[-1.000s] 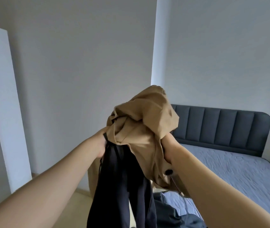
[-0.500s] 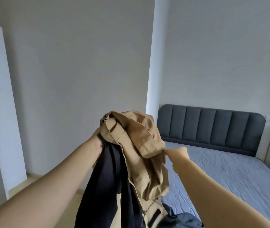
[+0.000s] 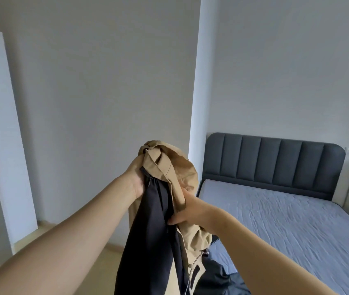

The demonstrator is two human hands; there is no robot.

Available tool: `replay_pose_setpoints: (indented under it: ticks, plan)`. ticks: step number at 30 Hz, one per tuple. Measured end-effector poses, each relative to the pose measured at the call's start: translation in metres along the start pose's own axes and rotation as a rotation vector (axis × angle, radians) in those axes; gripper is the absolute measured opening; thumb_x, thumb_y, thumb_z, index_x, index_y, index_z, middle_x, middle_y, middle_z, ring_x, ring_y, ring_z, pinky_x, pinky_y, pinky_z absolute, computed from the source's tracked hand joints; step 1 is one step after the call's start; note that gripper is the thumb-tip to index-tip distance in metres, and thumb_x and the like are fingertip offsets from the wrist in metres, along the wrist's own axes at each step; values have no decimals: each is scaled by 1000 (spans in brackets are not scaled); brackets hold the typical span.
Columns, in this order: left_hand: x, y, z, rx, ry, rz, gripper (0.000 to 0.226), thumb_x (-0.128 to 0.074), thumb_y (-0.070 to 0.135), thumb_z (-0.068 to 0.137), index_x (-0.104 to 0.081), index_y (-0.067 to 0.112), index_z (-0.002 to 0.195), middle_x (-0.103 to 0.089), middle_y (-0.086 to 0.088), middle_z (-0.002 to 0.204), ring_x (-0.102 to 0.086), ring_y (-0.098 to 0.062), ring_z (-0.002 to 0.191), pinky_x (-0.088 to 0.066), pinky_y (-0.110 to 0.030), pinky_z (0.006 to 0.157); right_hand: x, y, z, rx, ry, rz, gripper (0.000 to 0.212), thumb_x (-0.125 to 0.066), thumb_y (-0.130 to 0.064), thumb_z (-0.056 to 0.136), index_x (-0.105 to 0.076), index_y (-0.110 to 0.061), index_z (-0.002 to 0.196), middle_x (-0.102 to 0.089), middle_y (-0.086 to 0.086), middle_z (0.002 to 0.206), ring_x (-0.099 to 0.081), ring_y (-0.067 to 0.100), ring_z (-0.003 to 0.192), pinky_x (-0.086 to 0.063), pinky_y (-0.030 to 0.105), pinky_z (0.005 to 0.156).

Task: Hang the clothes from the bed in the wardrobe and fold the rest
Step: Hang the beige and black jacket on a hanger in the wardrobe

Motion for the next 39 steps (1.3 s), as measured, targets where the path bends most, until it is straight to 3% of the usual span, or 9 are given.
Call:
replay_pose_setpoints:
  ticks: [3, 6, 11, 17, 21, 25, 32, 34, 39]
  plan:
    - [11, 4, -2, 41, -39, 68, 34, -50, 30, 88, -60, 12, 61, -60, -5, 48, -60, -16, 40, -47, -18, 41, 7, -1, 2, 20, 210, -57, 15, -61, -5, 84, -61, -19, 92, -59, -1, 88, -54, 17, 86, -43, 21, 70]
    - [33, 11, 0, 39, 10, 207, 44, -54, 38, 86, -66, 14, 52, -63, -5, 50, -61, -17, 40, -46, -17, 39, 14, 4, 6, -4, 294, 7, 27, -51, -8, 88, -56, -24, 67, -53, -8, 60, -47, 11, 61, -36, 13, 49]
    - [83, 18, -5, 16, 130, 370, 33, -53, 45, 87, -67, 22, 68, -68, 1, 60, -62, -14, 51, -44, -19, 46, 12, -19, 27, 60, 405, 70, 23, -39, -11, 93, -51, -11, 73, -42, -2, 58, -37, 10, 49, -28, 11, 38]
    - [143, 26, -37, -62, 66, 48, 31, -56, 48, 76, -76, 25, 71, -72, 1, 76, -69, -16, 66, -52, -26, 59, -25, -58, 72, 173, 371, 109, 16, -43, -14, 90, -44, -6, 76, -38, 5, 68, -34, 15, 61, -26, 18, 41]
    - [185, 35, -58, -41, 249, 336, 42, -70, 49, 68, -70, 22, 100, -74, -2, 91, -68, -21, 84, -50, -35, 75, -77, -84, 101, 260, 269, 118, 16, -44, -13, 89, -43, -11, 73, -33, -1, 59, -28, 13, 53, -23, 15, 37]
    - [246, 51, -93, -76, 635, 463, 13, -61, 2, 79, -60, 7, 91, -62, -10, 66, -57, -25, 59, -40, -27, 52, -127, -109, 119, 338, 226, 138, 24, -45, -12, 88, -45, -15, 64, -40, -5, 57, -34, 10, 50, -26, 9, 35]
    - [381, 95, -168, -228, 816, 101, 12, -60, 12, 88, -59, 15, 76, -47, 2, 43, -41, -6, 32, -38, -12, 38, -237, -176, 164, 387, 120, 190, 20, -48, -12, 88, -50, -15, 68, -45, -3, 60, -38, 11, 54, -34, 18, 44]
    - [415, 115, -178, -256, 816, 27, 15, -52, 25, 92, -58, 20, 79, -52, 4, 48, -48, -7, 41, -47, -21, 53, -271, -203, 178, 413, 107, 214, 19, -48, -14, 88, -51, -13, 69, -46, -2, 62, -39, 13, 56, -34, 23, 49]
    - [489, 160, -187, -257, 656, 335, 28, -50, 51, 89, -55, 37, 112, -62, 16, 112, -54, -8, 110, -42, -29, 78, -351, -283, 214, 462, 50, 360, 17, -49, -17, 90, -52, -11, 74, -48, 1, 64, -43, 14, 61, -37, 27, 55]
Point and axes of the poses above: each hand's wrist, its own z-axis towards the middle knuckle, its own x-axis out of the back of the hand, y = z × x, the point moved 5 cm from there along z, towards the middle knuckle
